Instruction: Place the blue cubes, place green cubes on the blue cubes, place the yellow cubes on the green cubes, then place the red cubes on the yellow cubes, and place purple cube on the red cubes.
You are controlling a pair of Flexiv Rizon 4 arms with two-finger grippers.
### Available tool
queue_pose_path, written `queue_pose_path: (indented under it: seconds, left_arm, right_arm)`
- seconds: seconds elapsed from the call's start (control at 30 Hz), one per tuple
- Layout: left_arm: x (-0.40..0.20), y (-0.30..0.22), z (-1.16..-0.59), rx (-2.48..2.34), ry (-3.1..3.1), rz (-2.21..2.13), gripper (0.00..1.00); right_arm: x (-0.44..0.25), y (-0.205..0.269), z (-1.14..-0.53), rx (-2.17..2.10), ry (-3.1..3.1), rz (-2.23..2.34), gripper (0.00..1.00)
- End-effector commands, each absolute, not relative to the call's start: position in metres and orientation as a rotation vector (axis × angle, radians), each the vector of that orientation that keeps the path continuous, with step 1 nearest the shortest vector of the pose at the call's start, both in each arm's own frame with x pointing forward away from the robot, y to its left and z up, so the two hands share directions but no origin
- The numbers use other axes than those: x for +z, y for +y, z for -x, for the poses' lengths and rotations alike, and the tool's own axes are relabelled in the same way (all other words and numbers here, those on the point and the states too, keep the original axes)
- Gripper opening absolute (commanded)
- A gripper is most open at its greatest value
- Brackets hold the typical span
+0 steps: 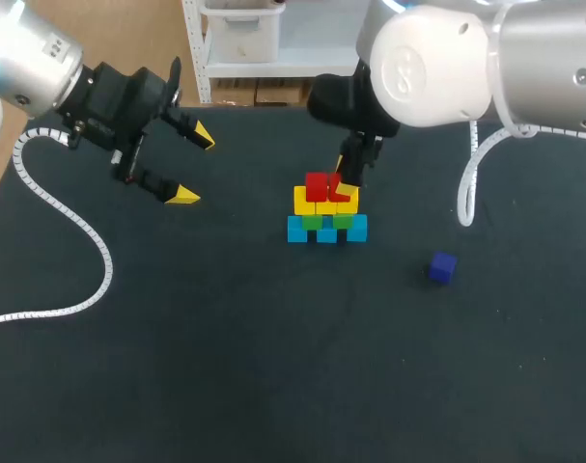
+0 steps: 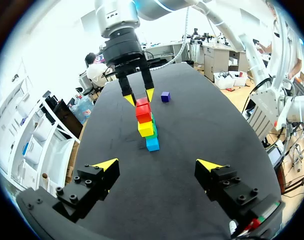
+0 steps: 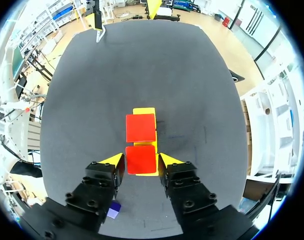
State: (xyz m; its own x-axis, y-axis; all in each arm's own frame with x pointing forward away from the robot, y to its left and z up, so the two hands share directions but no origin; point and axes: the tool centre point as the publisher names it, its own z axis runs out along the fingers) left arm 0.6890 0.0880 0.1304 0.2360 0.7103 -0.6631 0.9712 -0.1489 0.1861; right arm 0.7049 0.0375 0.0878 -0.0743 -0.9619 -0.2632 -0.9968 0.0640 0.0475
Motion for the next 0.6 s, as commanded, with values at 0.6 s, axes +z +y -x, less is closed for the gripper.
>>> queue_pose_path:
  seconds: [0.6]
  left_arm:
    - [0.1295,0.0887,-0.6892,-0.574,1.530,-1.926,1.00]
  right_arm:
    - [0.0862,0.0435,-0.7107,0.340,2.136,2.031,0.38]
